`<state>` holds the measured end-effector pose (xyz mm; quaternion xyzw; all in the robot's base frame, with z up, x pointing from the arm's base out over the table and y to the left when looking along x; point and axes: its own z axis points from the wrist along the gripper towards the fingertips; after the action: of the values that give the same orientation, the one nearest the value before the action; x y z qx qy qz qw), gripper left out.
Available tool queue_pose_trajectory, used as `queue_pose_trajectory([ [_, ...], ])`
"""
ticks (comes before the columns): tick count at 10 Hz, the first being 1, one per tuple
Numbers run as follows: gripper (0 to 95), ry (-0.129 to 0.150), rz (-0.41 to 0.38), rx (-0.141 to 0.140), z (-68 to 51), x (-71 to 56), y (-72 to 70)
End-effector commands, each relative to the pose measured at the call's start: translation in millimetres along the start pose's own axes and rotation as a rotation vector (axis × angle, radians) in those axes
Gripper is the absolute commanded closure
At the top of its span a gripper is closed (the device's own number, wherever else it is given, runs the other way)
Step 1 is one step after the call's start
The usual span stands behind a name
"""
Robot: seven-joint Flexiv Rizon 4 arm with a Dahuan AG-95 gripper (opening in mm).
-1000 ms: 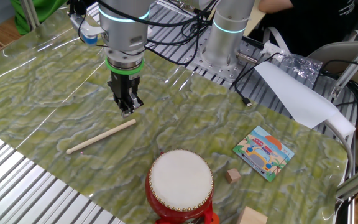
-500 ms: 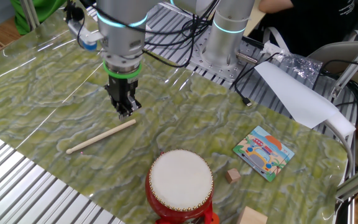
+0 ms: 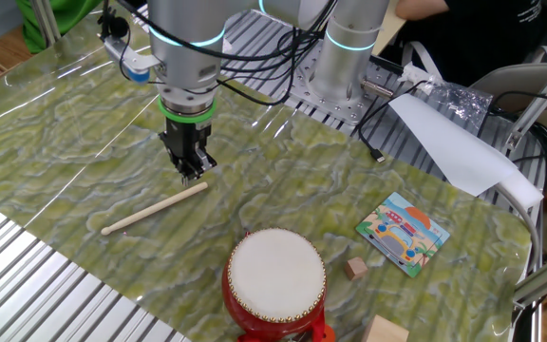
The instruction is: Play the drum
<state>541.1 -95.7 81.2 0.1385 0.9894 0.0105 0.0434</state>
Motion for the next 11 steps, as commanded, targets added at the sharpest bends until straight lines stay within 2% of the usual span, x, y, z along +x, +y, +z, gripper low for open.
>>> queue_pose_trajectory([
  [1,95.0,0.001,-0.008,-0.004,5.5,0.2,0.1],
  [3,95.0,0.002,-0.018,-0.004,11.6,1.1,-0.2],
  [11,95.0,0.001,-0.027,-0.01,21.6,3.0,-0.9],
])
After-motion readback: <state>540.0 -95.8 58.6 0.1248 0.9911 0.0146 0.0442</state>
